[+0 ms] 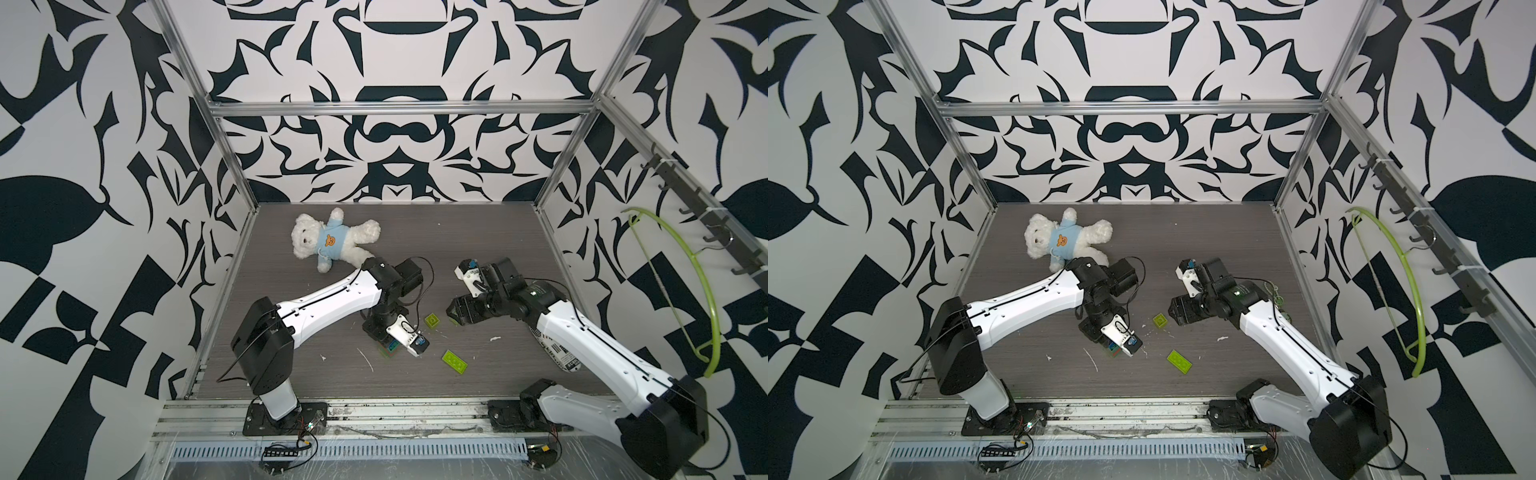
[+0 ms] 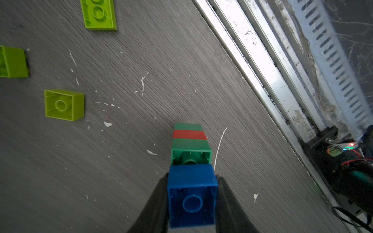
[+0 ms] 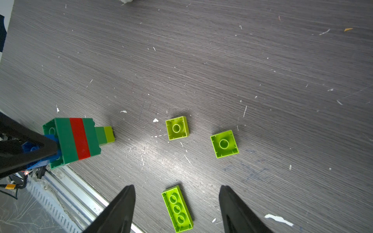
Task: Assemble a carrot with lego
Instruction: Assemble the lego brick with the lego brick.
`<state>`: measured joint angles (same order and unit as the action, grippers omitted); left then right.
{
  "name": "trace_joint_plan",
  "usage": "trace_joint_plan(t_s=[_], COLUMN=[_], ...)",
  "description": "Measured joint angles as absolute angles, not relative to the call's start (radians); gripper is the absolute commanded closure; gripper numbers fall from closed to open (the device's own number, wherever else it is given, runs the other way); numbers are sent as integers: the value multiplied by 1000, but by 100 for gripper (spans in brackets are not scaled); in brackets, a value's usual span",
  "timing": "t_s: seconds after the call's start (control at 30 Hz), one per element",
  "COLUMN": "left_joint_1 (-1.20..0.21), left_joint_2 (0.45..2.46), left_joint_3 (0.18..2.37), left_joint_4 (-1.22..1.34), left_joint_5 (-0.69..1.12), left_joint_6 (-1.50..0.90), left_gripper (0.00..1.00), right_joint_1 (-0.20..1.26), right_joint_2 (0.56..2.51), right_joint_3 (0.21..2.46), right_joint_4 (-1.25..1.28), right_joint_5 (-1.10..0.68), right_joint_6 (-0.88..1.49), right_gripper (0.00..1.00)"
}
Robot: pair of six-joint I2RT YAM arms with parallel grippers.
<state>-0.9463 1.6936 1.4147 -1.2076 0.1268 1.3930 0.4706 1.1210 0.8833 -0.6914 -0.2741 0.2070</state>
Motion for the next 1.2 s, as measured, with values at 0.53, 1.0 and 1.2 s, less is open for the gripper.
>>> trace_joint_plan(t_s=[0.53, 1.0, 1.2], left_joint_1=[-944, -953, -950], left_joint_2=[1692, 1694, 1694], left_joint_3=[1415, 1423, 1436], left_joint_4=[-1224, -1260, -1257], left_joint_5=[125, 104, 121], left_joint_6=[1431, 1441, 1436], left_gripper=[100, 100, 100], right_joint_1=[471, 471, 488], right_joint_2=[1121, 1127, 1089], right_joint_3=[882, 881, 843], right_joint_4=[-691, -691, -636], right_joint_5=[-277, -281, -296], right_joint_6=[207, 207, 227], right_gripper=[29, 29, 28])
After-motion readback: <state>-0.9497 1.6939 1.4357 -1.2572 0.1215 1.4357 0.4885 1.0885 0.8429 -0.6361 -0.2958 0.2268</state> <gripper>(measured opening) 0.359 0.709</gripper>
